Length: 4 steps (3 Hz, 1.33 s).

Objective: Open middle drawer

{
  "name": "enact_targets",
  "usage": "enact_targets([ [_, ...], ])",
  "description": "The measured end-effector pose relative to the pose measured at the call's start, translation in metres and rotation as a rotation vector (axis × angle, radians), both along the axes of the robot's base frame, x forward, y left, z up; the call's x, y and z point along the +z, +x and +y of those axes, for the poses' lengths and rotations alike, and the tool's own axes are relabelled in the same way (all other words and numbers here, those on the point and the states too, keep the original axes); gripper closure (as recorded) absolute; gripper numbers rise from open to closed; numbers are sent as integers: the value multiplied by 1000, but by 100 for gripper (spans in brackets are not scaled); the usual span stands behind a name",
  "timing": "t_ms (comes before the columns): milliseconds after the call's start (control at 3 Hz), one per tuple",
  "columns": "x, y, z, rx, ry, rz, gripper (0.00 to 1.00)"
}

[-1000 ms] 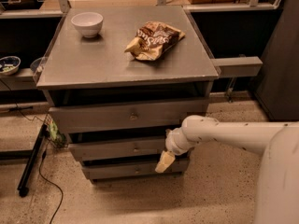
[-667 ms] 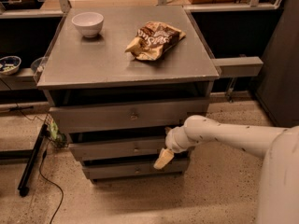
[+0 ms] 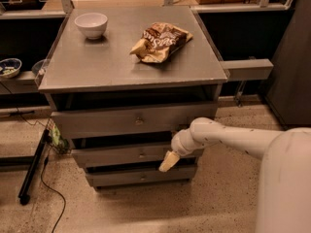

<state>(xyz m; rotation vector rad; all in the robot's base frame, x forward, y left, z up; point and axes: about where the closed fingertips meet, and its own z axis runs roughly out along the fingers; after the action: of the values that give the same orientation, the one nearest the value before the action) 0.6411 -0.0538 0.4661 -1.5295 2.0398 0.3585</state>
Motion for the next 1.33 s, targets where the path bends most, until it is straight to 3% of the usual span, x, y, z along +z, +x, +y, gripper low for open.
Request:
enact_targets([
  [333,-25,19,15,16,18,21,0],
  [667,-25,19,15,16,18,21,0],
  [1333,-28,0,12,35,6,55,0],
])
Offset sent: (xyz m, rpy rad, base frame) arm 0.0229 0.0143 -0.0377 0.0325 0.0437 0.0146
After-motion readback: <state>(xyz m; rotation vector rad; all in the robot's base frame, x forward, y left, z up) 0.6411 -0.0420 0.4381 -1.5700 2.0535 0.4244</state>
